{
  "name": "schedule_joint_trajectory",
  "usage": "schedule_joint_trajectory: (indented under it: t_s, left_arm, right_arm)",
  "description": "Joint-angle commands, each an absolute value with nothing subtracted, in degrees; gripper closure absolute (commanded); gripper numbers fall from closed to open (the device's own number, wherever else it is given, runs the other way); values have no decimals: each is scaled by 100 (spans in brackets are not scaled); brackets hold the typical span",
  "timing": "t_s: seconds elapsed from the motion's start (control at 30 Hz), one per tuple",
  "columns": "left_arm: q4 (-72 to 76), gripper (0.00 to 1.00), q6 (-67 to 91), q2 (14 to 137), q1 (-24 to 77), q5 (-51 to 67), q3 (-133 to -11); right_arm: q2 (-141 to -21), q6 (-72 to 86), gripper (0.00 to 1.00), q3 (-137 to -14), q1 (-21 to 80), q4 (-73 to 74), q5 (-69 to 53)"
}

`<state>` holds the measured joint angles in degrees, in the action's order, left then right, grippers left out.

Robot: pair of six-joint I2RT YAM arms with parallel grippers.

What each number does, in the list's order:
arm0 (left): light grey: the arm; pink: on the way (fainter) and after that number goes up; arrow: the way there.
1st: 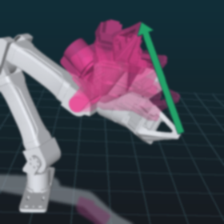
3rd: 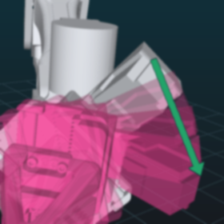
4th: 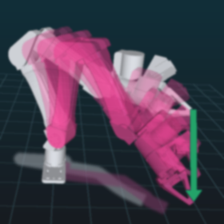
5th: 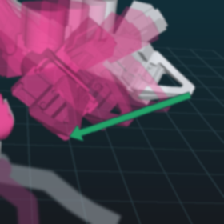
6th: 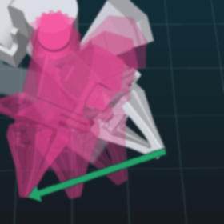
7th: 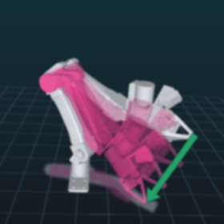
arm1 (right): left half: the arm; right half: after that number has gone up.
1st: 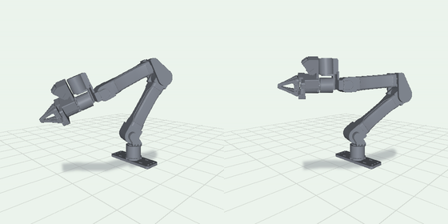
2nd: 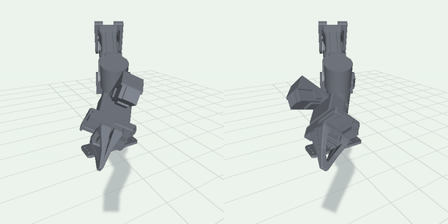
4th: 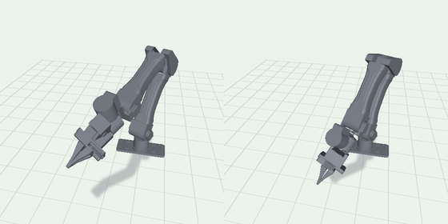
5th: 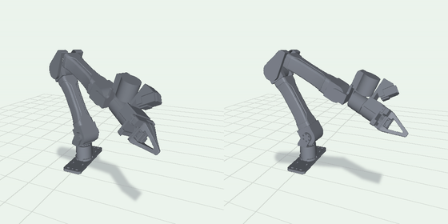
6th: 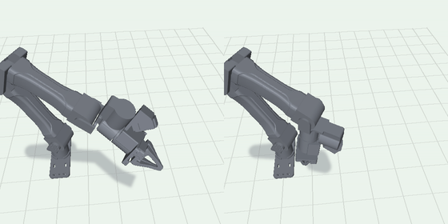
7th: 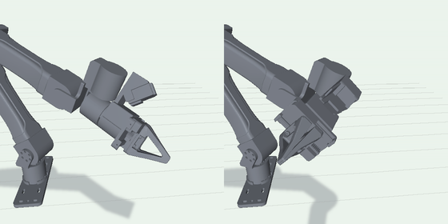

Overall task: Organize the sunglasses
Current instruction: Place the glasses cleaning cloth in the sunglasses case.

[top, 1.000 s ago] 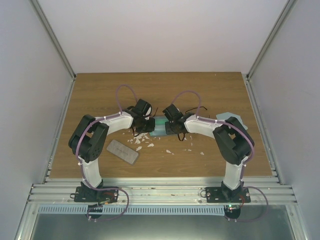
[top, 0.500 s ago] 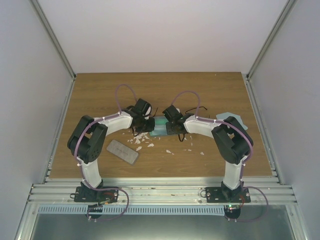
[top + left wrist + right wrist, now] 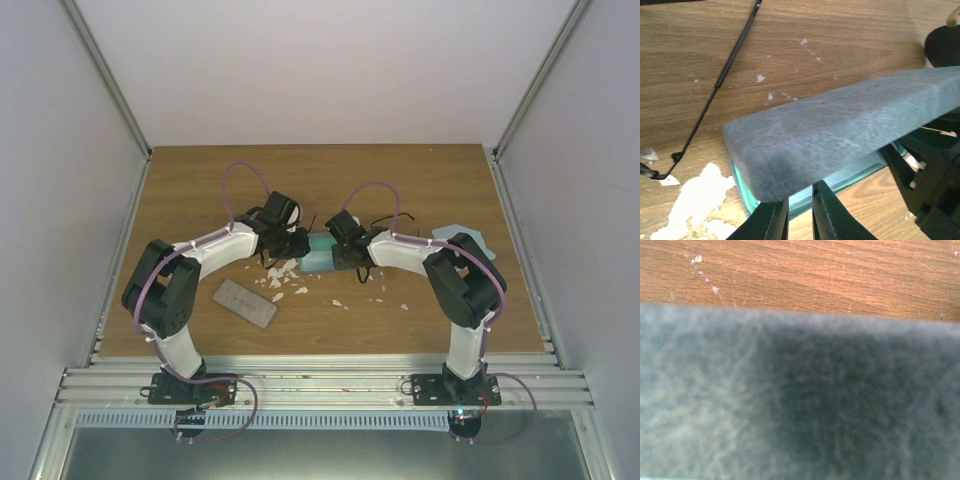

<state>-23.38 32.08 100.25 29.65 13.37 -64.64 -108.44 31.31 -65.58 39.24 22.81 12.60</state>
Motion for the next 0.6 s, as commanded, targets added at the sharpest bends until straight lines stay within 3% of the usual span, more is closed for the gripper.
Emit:
schedule_joint_trajectory:
  t_s: [0.0,0.27,0.57]
  left_arm:
    - [-1881,84,3074,9918,3063,1842,-6328]
    - [-1032,92,3282,10486,3191,1924,-6090]
    - [-564,94,3658,10583,3261,910,-5720]
  right_arm:
    - [-11049,3153,81,-6416,3910,2191,1108]
    - [-10832,3269,84,-6264,3837,1960,900]
    - [-10811,3270,86,-6219,3776,1890,847]
